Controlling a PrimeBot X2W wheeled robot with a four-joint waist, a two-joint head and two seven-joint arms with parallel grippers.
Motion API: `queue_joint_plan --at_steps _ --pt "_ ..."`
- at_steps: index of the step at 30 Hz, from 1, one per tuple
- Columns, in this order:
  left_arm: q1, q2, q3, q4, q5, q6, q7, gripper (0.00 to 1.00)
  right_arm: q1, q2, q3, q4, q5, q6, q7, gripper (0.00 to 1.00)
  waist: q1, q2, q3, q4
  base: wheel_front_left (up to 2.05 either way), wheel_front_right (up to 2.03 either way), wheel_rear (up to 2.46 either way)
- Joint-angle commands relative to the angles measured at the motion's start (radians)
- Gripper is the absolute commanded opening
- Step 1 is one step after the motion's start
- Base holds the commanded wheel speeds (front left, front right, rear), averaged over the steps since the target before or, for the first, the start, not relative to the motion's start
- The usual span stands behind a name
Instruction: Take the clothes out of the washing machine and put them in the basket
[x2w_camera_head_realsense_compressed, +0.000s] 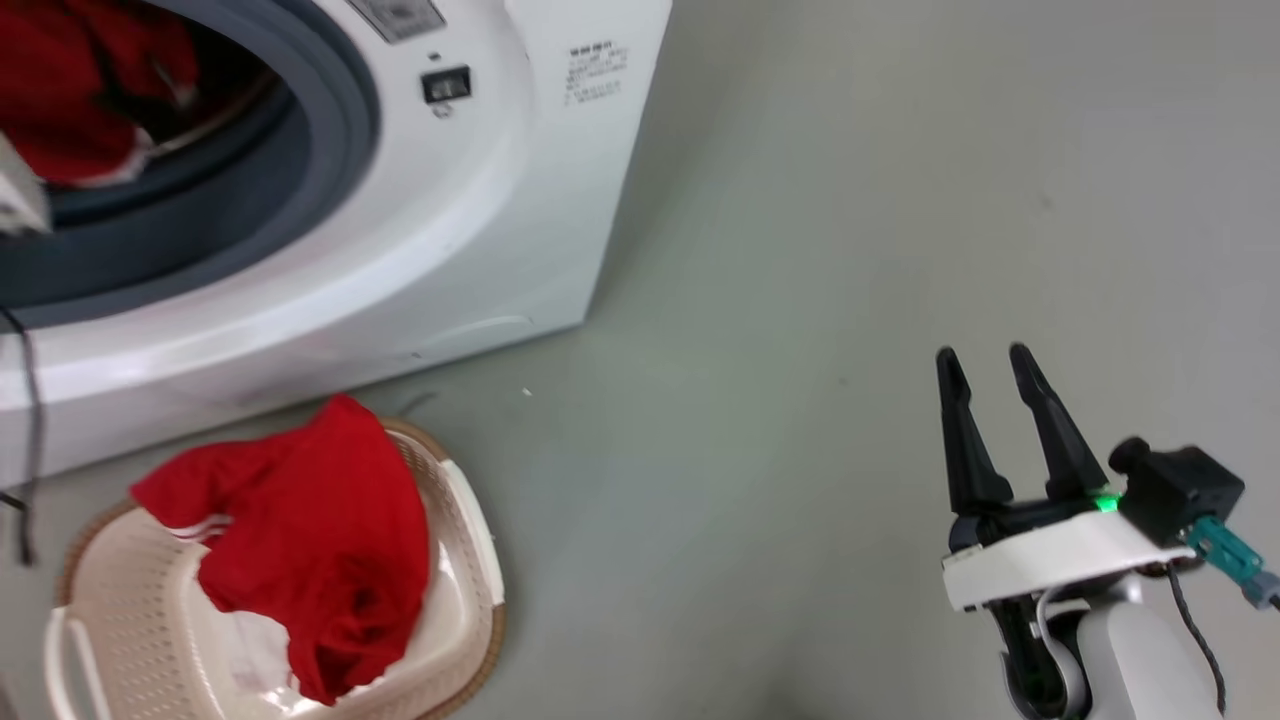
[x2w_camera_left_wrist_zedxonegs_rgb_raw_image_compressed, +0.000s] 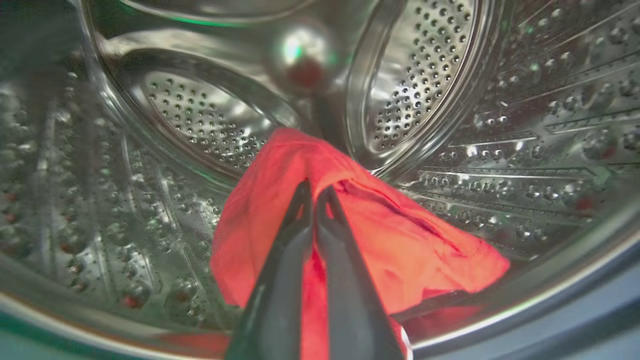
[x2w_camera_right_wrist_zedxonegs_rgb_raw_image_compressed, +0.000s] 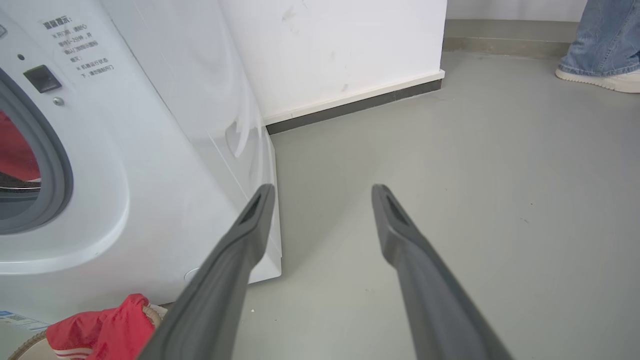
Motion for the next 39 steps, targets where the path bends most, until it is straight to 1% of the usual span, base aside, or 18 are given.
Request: queue_joint_plan --at_steps 1,4,6,10,16,23,26,28,33,36,39 --pt "0.046 -0.022 0.001 -0.016 -0.01 0.006 -0.024 0.0 0.02 -0.001 -0.013 0.005 -0.008 -0.001 -0.002 1.0 0.0001 0.0 -0.075 0.047 0.0 0.0 0.0" --pt "0.125 -0.06 0.012 -0.047 -0.035 0.018 -0.059 0.0 0.043 -0.001 -0.024 0.016 -0.022 -0.001 -0.001 1.0 0.0001 0.0 -0.128 0.069 0.0 0.0 0.0" --pt "0.175 -0.085 0.013 -0.078 -0.05 0.018 -0.075 0.0 0.055 -0.001 -0.033 0.017 -0.03 -0.001 0.003 1.0 0.0001 0.0 -0.161 0.084 0.0 0.0 0.0" --pt "0.281 -0.124 0.021 -0.151 -0.073 0.029 -0.099 0.0 0.084 -0.001 -0.045 0.011 -0.045 -0.001 0.019 1.0 0.0001 0.0 -0.233 0.111 0.0 0.0 0.0" --pt "0.451 -0.166 0.022 -0.321 -0.09 0.055 -0.109 0.0 0.128 -0.001 -0.067 -0.02 -0.067 -0.001 0.055 1.0 0.0001 0.0 -0.317 0.15 0.0 0.0 0.0" --pt "0.682 -0.201 0.007 -0.538 -0.096 0.103 -0.078 0.0 0.183 -0.001 -0.085 -0.057 -0.081 -0.001 0.094 1.0 0.0001 0.0 -0.396 0.187 0.0 0.0 0.0" --pt "0.786 -0.213 -0.001 -0.614 -0.102 0.124 -0.052 0.0 0.204 -0.001 -0.091 -0.072 -0.085 -0.001 0.105 1.0 0.0001 0.0 -0.42 0.196 0.0 0.0 0.0" --pt "0.856 -0.231 -0.014 -0.651 -0.111 0.137 -0.031 0.0 0.218 -0.001 -0.095 -0.082 -0.089 -0.001 0.113 1.0 0.0001 0.0 -0.432 0.201 0.0 0.0 0.0" --pt "1.006 -0.264 -0.044 -0.681 -0.131 0.159 0.015 0.0 0.242 -0.001 -0.097 -0.107 -0.091 -0.001 0.128 1.0 0.0001 0.0 -0.436 0.204 0.0 0.0 0.0" --pt "1.056 -0.289 -0.062 -0.654 -0.146 0.156 0.024 0.0 0.241 -0.001 -0.099 -0.12 -0.088 -0.001 0.13 1.0 0.0001 0.0 -0.418 0.203 0.0 0.0 0.0" --pt "1.075 -0.306 -0.079 -0.59 -0.16 0.146 0.023 0.0 0.228 -0.001 -0.097 -0.129 -0.083 -0.001 0.128 1.0 0.0001 0.0 -0.39 0.199 0.0 0.0 0.0"
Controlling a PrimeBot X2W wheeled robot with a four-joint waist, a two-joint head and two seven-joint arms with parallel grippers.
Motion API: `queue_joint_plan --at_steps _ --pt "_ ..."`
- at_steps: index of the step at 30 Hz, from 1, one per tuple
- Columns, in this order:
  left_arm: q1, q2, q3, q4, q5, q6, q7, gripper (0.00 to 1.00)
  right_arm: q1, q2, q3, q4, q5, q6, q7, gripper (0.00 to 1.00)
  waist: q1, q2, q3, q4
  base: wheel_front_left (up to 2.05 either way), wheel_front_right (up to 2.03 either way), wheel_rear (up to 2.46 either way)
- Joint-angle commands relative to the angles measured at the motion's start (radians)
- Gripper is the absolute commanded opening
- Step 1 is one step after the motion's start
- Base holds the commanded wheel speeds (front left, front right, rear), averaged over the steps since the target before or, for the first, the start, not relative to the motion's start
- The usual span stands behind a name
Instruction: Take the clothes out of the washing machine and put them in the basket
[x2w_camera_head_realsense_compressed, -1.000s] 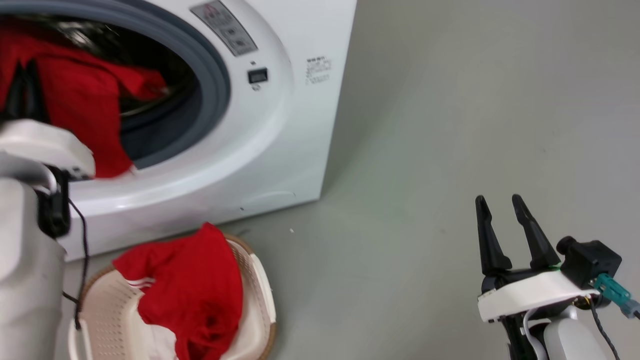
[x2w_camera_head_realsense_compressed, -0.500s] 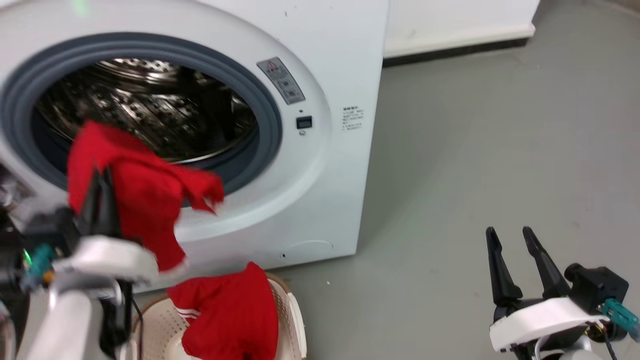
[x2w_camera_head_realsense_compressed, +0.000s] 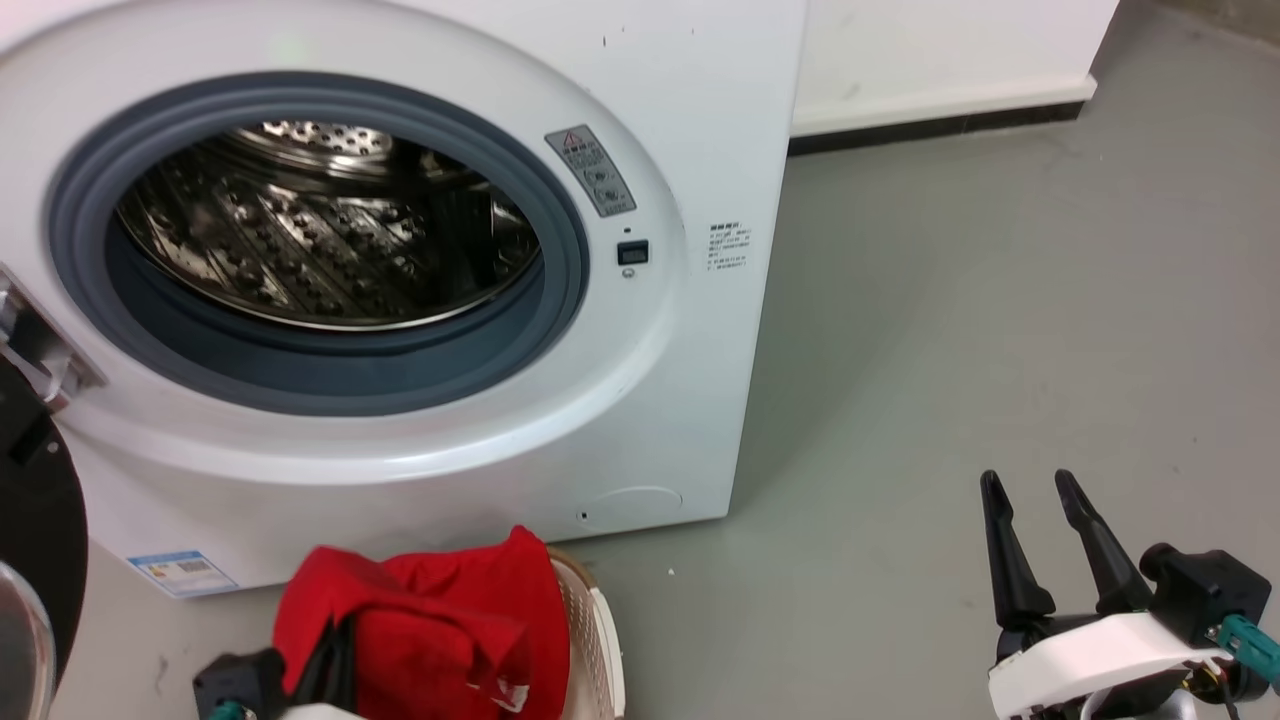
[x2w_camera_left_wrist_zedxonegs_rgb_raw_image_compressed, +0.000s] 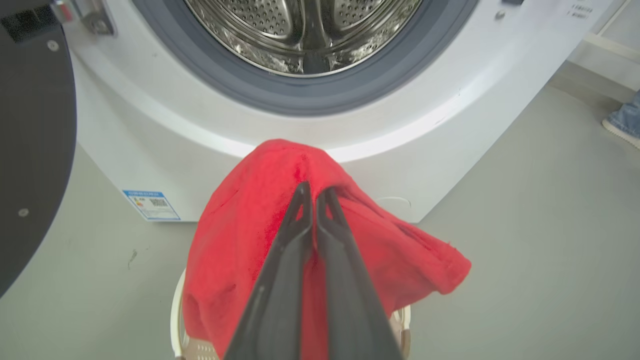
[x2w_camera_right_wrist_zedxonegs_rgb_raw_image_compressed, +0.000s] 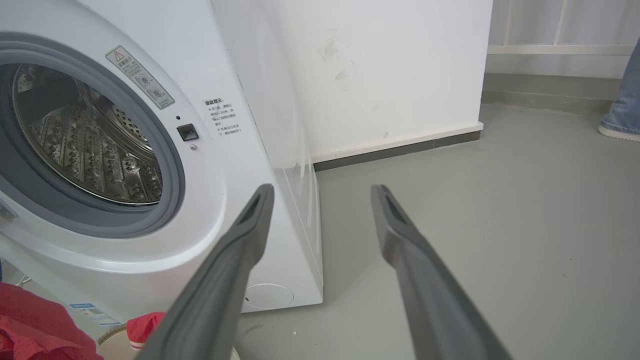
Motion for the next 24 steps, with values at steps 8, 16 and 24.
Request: queue_joint_plan --at_steps 8,16,24 --pt "-0.067 -0.041 -0.016 0.203 -0.026 -0.036 -0.049 0.0 -0.057 0.0 0.018 -0.019 0.006 -0.001 -0.012 1.0 0.0001 0.0 0.132 -0.033 0.0 0.0 0.0" --pt "-0.236 -0.034 -0.005 0.429 -0.025 -0.072 -0.108 0.0 -0.128 0.0 0.037 -0.023 0.017 -0.001 -0.031 1.0 0.0001 0.0 0.308 -0.078 0.0 0.0 0.0" --pt "-0.402 -0.009 -0.001 0.669 -0.006 -0.1 -0.138 0.0 -0.198 0.001 0.066 -0.003 0.045 -0.001 -0.069 1.0 0.0001 0.0 0.461 -0.123 0.0 0.0 0.0"
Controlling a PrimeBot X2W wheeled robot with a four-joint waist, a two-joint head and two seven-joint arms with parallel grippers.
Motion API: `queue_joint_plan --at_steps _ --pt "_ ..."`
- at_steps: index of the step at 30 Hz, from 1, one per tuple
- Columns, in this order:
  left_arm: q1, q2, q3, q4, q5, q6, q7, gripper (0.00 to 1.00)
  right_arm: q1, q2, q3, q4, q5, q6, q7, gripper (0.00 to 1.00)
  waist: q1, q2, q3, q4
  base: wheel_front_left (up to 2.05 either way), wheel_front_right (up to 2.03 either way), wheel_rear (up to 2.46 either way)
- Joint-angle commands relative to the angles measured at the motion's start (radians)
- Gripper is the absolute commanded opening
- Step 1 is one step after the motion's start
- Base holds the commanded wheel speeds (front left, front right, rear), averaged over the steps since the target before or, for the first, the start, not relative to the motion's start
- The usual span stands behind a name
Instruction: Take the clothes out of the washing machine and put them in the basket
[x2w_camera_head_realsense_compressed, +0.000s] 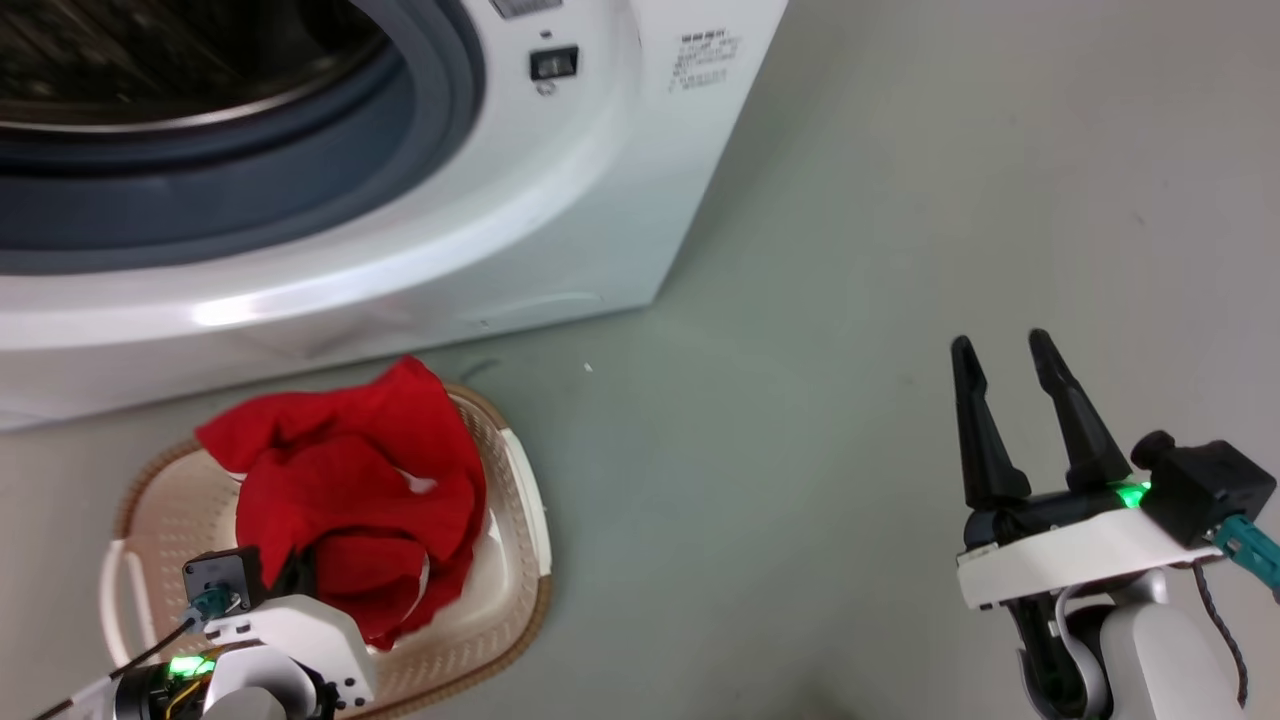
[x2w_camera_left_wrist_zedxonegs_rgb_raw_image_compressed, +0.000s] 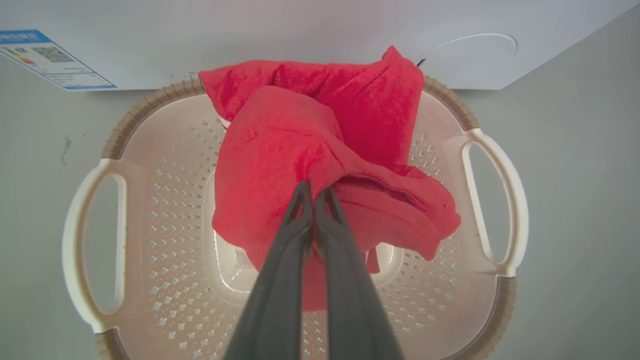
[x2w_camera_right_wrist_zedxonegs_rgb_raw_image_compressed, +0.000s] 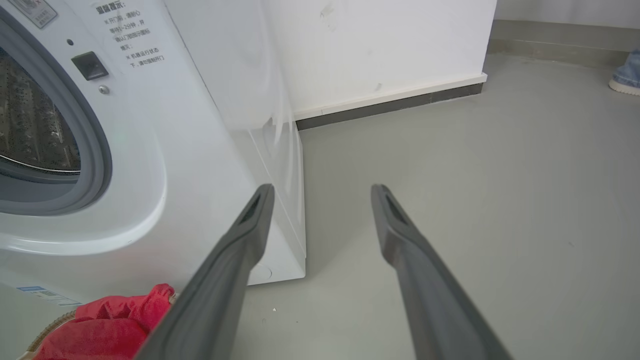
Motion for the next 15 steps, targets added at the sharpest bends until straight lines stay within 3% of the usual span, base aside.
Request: queue_joint_plan --at_steps 1,15 --pt "-0.029 0.006 0.002 0.037 0.002 -0.005 -0.007 0.0 -0.023 0.001 0.007 0.004 0.012 -0.001 -0.012 1.0 -0.0003 0.0 0.073 -0.037 0.0 0.0 0.0" --pt "-0.243 -0.003 0.017 0.385 -0.028 -0.022 0.002 0.0 -0.104 0.001 0.039 0.054 0.04 0.0 -0.057 1.0 -0.0003 0.0 0.214 -0.07 0.0 0.0 0.0"
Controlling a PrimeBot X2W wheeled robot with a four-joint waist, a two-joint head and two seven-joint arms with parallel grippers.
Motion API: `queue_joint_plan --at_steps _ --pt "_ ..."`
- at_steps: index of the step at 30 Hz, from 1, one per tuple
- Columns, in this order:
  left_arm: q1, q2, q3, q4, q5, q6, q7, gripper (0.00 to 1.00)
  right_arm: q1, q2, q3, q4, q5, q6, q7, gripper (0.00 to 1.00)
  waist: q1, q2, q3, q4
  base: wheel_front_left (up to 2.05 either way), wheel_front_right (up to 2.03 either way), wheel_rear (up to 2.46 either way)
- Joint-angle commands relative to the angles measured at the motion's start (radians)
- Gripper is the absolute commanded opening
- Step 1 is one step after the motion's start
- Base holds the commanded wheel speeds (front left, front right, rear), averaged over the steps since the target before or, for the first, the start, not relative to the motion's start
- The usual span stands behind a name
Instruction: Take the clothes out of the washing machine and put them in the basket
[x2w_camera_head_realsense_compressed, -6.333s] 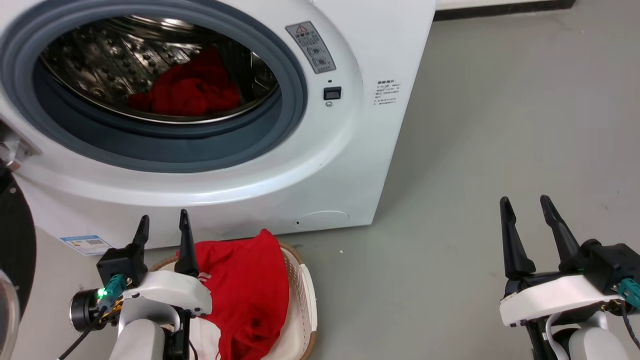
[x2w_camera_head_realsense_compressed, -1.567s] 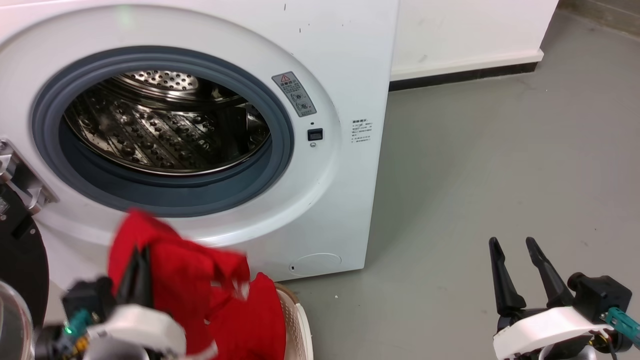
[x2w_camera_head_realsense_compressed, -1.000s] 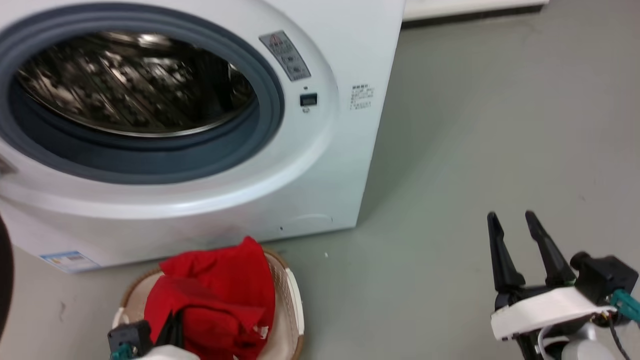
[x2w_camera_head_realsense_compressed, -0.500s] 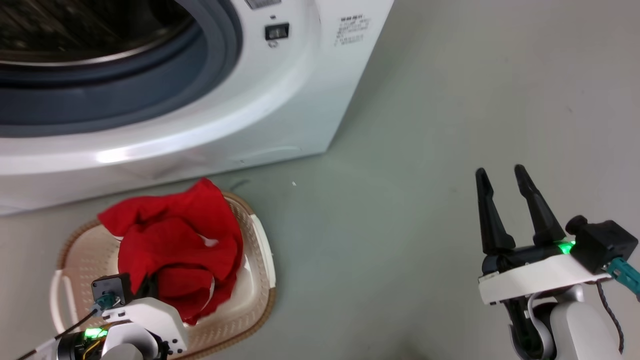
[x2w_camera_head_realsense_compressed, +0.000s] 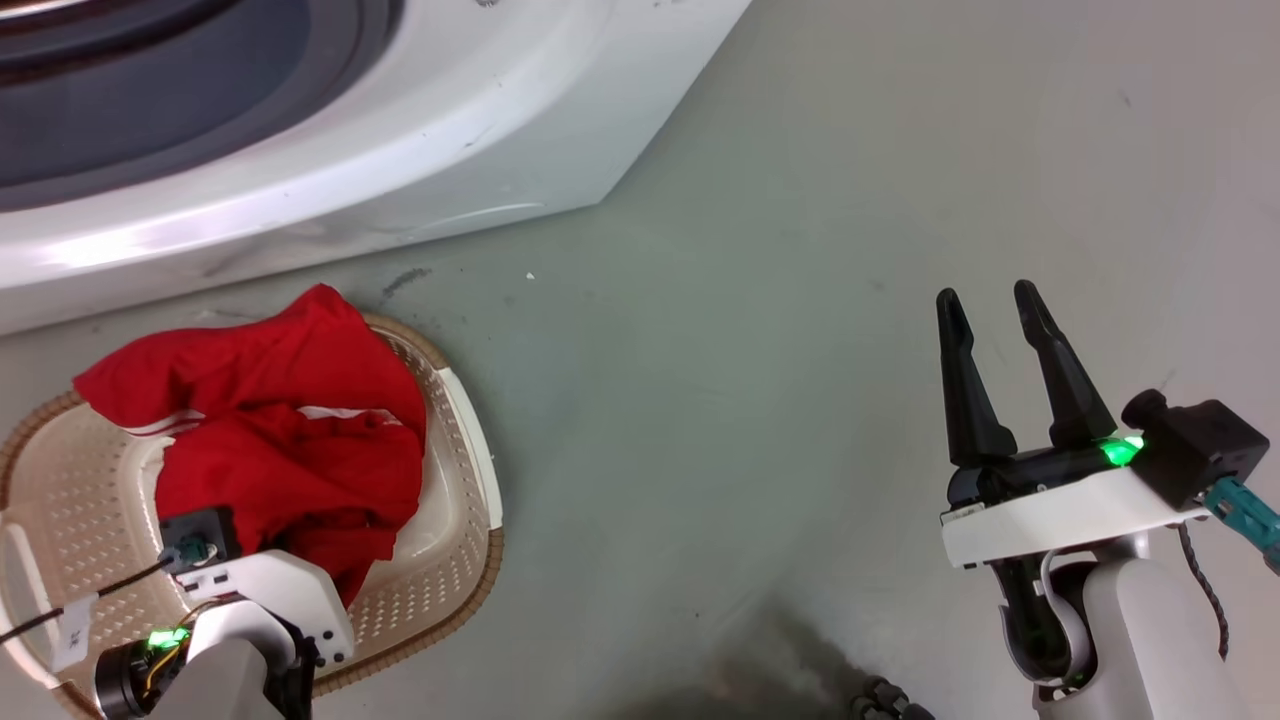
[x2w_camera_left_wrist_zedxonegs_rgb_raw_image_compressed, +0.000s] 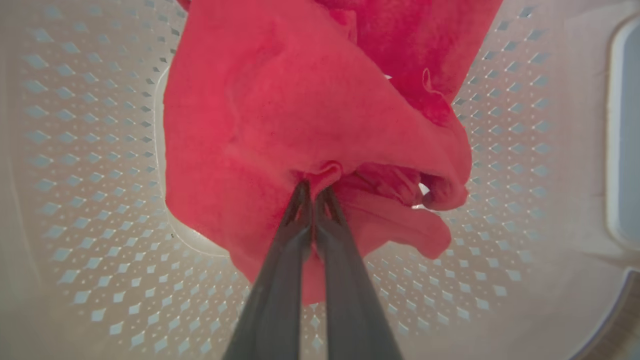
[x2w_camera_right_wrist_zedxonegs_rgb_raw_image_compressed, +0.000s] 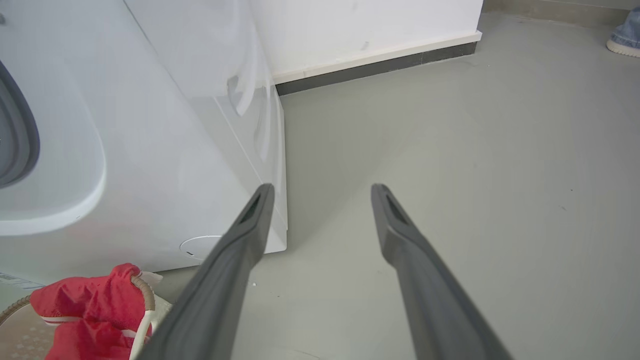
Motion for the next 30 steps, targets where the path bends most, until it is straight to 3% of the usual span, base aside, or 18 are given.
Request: queue_joint_plan --at_steps 1,5,6,7,8,21,22,30 --pt "-0.026 0.0 0.001 0.023 -0.002 0.001 0.004 0.0 -0.018 0.0 0.002 0.006 0.006 -0.001 -0.009 1.0 -0.0002 0.0 0.017 -0.007 0.0 0.0 0.0" --pt "-0.054 -0.004 -0.002 0.064 -0.008 -0.001 0.019 0.0 -0.029 0.0 0.009 0.016 0.007 -0.001 -0.012 1.0 -0.0002 0.0 0.025 -0.011 0.0 0.0 0.0" --pt "-0.058 -0.006 0.004 0.072 -0.016 0.001 0.024 0.21 -0.031 0.001 0.01 0.018 0.007 -0.001 -0.014 1.0 -0.0002 0.0 0.025 -0.011 0.0 0.0 0.0" --pt "-0.06 -0.007 0.001 0.077 -0.015 0.0 0.024 0.53 -0.033 0.0 0.012 0.022 0.007 -0.001 -0.015 1.0 -0.0002 0.0 0.023 -0.012 0.0 0.0 0.0" --pt "-0.062 -0.008 -0.003 0.08 -0.013 0.0 0.024 1.0 -0.033 0.001 0.012 0.026 0.006 -0.001 -0.015 1.0 -0.0002 0.0 0.018 -0.012 0.0 0.0 0.0" --pt "0.029 -0.062 -0.009 0.102 -0.028 -0.024 -0.01 1.0 0.028 0.0 -0.013 0.065 -0.037 -0.001 -0.013 1.0 -0.0002 0.0 -0.212 0.045 0.0 0.0 0.0" --pt "0.058 -0.071 -0.007 0.09 -0.03 -0.031 -0.015 1.0 0.05 0.0 -0.021 0.064 -0.051 -0.001 0.001 1.0 -0.0002 0.0 -0.28 0.063 0.0 0.0 0.0" --pt "0.168 -0.088 0.022 -0.081 0.004 -0.023 -0.017 1.0 0.127 0.0 -0.048 0.03 -0.08 -0.001 0.05 1.0 -0.0002 0.0 -0.423 0.11 0.0 0.0 0.0"
